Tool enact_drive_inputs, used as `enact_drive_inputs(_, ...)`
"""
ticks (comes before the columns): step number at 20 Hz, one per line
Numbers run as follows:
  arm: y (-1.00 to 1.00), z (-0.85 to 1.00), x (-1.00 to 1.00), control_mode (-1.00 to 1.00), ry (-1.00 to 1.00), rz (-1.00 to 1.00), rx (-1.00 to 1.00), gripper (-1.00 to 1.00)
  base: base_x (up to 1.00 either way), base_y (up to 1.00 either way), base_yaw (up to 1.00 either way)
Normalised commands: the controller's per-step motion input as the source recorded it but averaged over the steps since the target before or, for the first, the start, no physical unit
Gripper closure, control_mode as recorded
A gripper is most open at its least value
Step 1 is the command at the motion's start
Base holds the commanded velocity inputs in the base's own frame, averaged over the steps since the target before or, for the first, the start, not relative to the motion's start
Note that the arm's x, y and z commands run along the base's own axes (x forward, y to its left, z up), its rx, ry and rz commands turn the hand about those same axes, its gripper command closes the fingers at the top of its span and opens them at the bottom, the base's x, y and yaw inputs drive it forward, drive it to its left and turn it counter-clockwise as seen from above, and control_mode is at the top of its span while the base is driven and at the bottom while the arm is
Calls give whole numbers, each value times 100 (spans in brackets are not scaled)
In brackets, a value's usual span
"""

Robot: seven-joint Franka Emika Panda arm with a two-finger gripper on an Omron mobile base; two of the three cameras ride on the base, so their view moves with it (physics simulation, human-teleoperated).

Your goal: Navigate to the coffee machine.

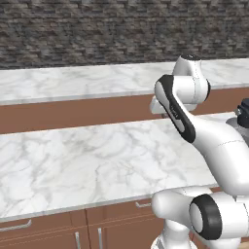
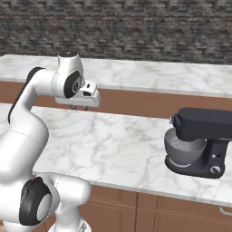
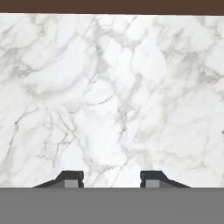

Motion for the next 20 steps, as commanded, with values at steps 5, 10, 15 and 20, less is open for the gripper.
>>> enact_drive_inputs(5,0,0,0,100,0,0,0,-100,-4,0,0)
enact_drive_inputs(10,0,0,0,100,0,0,0,-100,-72,-1,2)
enact_drive_inputs(15,0,0,0,100,0,0,0,-100,-57,0,25)
enact_drive_inputs(20,0,0,0,100,0,0,0,-100,-36,-1,52)
